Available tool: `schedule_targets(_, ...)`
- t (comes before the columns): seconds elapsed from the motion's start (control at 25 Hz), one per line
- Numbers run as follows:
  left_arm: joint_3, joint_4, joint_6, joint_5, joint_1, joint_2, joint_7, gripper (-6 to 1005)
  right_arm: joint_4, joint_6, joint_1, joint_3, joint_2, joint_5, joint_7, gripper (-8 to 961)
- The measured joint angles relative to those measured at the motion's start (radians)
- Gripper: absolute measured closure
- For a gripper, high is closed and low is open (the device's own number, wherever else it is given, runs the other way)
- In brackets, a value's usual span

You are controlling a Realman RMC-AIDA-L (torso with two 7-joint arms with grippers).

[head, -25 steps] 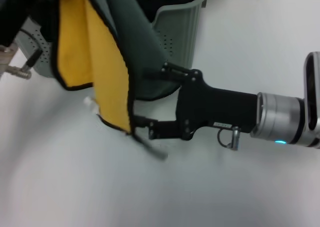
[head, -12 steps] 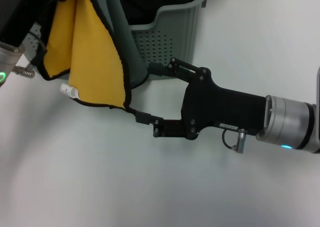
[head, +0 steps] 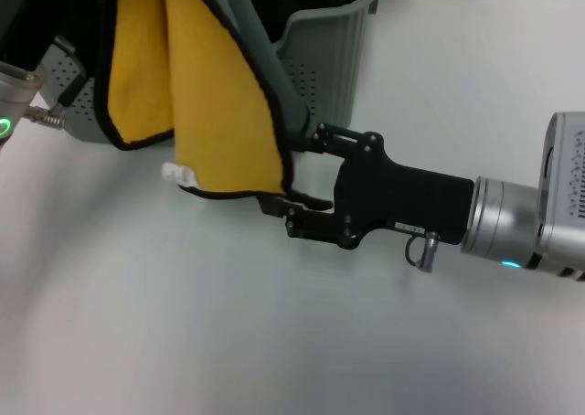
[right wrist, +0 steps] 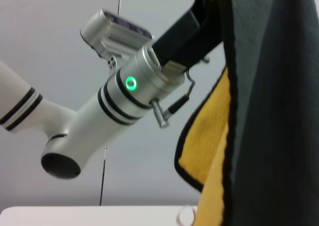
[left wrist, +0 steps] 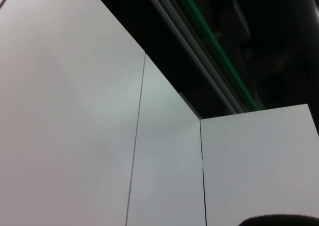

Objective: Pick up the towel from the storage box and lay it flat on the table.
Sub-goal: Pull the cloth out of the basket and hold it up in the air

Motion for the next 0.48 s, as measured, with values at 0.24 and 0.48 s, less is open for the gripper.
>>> schedule_targets(0.24,0.012,0.002,0.001,-0.002,0.0,0.002,0.0,963,0.024,-0.002,-0.006,0.0,0.0,0.0,-0.001,202)
schedule_targets(0.48,0.023,0.004,0.003,-0.01,-0.003,0.002,0.0,963,0.047,-0.023,0.005,-0.004,0.0,0.001,0.004,447)
